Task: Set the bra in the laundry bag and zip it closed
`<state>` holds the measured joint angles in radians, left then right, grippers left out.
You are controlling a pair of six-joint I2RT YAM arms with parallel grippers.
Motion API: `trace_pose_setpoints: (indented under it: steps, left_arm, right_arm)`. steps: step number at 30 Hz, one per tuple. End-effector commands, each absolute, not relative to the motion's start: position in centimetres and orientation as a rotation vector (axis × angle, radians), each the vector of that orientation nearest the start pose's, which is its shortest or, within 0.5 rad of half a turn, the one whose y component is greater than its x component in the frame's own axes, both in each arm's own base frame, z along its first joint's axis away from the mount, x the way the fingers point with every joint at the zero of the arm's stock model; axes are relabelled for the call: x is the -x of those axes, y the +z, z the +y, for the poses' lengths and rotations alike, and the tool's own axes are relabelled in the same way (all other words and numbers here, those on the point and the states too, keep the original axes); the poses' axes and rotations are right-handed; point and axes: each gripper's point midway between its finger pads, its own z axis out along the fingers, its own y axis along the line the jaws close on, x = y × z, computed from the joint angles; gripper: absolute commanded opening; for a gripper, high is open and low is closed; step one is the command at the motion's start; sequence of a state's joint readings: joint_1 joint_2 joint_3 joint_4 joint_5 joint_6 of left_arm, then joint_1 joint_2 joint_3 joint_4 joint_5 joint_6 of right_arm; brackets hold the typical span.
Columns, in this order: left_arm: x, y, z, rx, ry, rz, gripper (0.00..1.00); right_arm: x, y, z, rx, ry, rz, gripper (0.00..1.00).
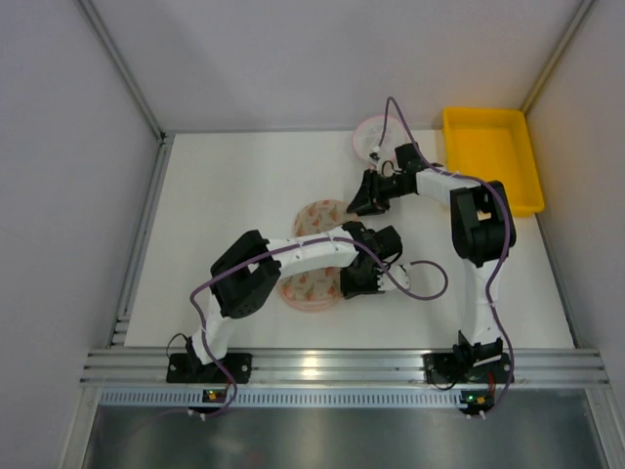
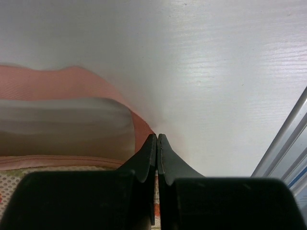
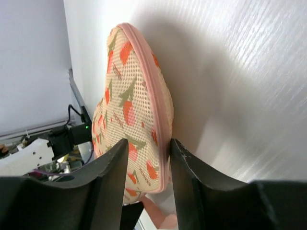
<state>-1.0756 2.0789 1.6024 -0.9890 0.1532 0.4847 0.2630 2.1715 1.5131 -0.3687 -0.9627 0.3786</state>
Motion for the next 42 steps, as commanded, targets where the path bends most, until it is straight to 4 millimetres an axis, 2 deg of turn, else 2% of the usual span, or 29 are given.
trace_pose_setpoints:
  steps: [1,2,4,8,9,11,12,15,21,23,24,25,27,28,32,33,35,39,42]
  left_arm:
    - [-17.2,5.4,-35.5,-2.111,-0.348,2.141,0.00]
    - [-17.7,5.5,-35.8,-2.096,-0.347,2.140,0.00]
    - [-18.3,5.4,-36.1,-2.084,-0.338,2.145,0.00]
    - [-19.7,5.6,-36.7,-2.058,-0.319,2.134,0.00]
    - [-20.0,5.9,-37.0,-2.051,-0.320,2.123,0.00]
    - [-20.5,5.8,-37.2,-2.049,-0.311,2.114,0.00]
    - [-20.8,6.0,-37.4,-2.047,-0.307,2.099,0.00]
    - [-21.4,6.0,-37.7,-2.046,-0.287,2.081,0.00]
    - [-22.5,6.2,-38.6,-2.013,-0.249,2.066,0.00]
    - [-22.7,6.4,-38.8,-2.002,-0.254,2.066,0.00]
    - [-22.6,6.3,-38.9,-2.002,-0.259,2.069,0.00]
    - [-22.6,6.4,-38.9,-1.999,-0.262,2.068,0.00]
    - [-22.5,6.4,-38.8,-1.998,-0.264,2.072,0.00]
    - [-22.4,6.5,-38.7,-2.000,-0.270,2.071,0.00]
    - [-20.9,6.5,-38.1,-2.041,-0.330,2.067,0.00]
    - [-20.4,6.0,-37.6,-2.055,-0.328,2.080,0.00]
    - [-19.7,6.1,-37.3,-2.069,-0.336,2.077,0.00]
    - [-18.1,5.8,-36.3,-2.100,-0.362,2.092,0.00]
    - [-16.8,5.3,-35.0,-2.146,-0.377,2.096,0.00]
  right_arm:
    - [-40.7,9.2,27.0,0.314,1.437,2.489,0.42]
    - [-40.0,9.0,26.7,0.332,1.420,2.520,0.47]
    - [-39.1,9.1,26.1,0.354,1.389,2.545,0.50]
    - [-36.4,9.3,24.8,0.387,1.378,2.601,0.51]
    - [-35.1,9.4,24.5,0.371,1.395,2.622,0.51]
    - [-33.6,9.4,24.5,0.321,1.433,2.640,0.52]
    - [-31.9,9.3,24.4,0.294,1.466,2.658,0.53]
    - [-29.6,8.7,24.9,0.232,1.548,2.692,0.53]
    - [-27.2,7.9,26.5,0.204,1.660,2.744,0.55]
    - [-27.3,7.7,26.9,0.200,1.682,2.742,0.48]
    - [-27.3,7.6,27.2,0.207,1.684,2.746,0.43]
    - [-27.5,7.6,27.3,0.212,1.684,2.744,0.33]
    - [-28.3,7.4,27.7,0.226,1.678,2.738,0.25]
    - [-28.7,7.4,27.8,0.228,1.671,2.736,0.17]
    - [-30.8,7.3,28.5,0.250,1.644,2.702,0.00]
    - [-31.3,6.8,28.6,0.248,1.635,2.703,0.00]
    - [-32.5,7.2,29.1,0.262,1.632,2.671,0.00]
    - [-34.8,6.8,29.8,0.284,1.610,2.636,0.00]
    - [-36.4,6.8,30.7,0.299,1.620,2.600,0.00]
